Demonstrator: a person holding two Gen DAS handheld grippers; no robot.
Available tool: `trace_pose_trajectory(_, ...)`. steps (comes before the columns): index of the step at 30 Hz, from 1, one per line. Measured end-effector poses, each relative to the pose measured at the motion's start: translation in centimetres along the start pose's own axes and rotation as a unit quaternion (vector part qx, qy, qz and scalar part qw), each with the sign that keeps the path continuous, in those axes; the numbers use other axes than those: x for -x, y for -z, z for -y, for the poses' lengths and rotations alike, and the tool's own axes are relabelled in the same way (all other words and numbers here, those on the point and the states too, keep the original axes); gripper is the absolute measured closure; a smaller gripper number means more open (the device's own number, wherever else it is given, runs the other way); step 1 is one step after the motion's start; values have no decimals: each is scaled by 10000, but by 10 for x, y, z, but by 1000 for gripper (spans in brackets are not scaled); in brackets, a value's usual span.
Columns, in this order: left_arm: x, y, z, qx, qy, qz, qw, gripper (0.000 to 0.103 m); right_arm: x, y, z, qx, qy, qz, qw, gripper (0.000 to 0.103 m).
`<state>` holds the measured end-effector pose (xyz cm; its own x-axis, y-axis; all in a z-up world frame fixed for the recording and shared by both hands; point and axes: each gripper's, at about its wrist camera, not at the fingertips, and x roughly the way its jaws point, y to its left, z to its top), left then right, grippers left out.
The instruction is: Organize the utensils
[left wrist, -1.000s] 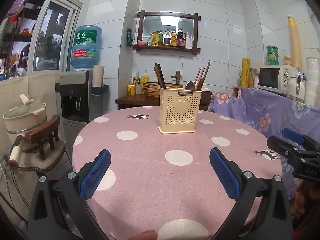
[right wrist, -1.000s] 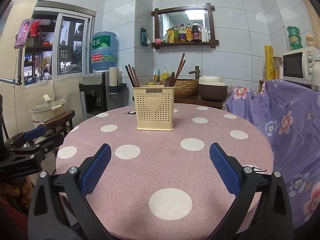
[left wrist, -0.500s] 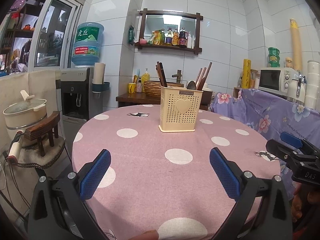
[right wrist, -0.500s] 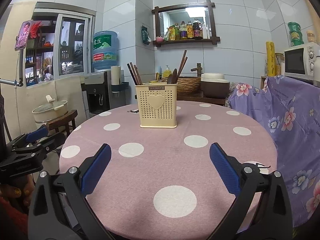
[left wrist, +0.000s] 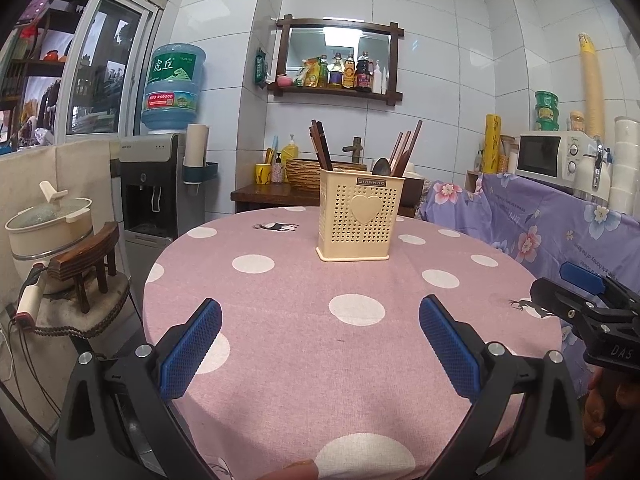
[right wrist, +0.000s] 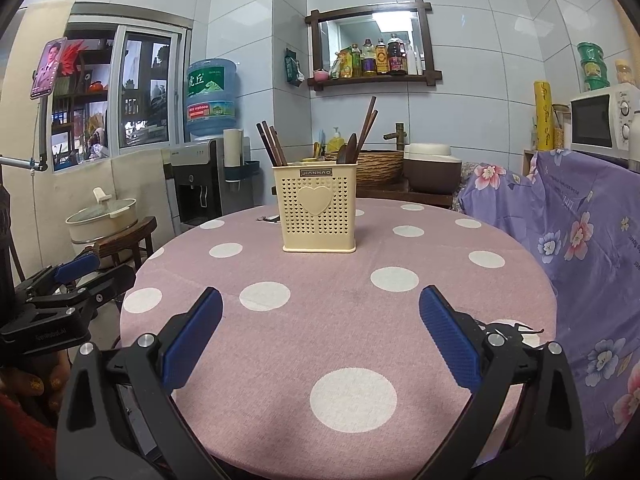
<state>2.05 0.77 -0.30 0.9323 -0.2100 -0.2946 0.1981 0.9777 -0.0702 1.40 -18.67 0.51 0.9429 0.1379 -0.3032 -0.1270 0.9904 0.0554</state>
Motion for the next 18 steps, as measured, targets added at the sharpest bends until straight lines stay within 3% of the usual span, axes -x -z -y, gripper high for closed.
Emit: trace_pose_trajectory(18,0,0,1,-48,61,30,10000,5,-4,3,-1,-10,-18,-68,10000,6)
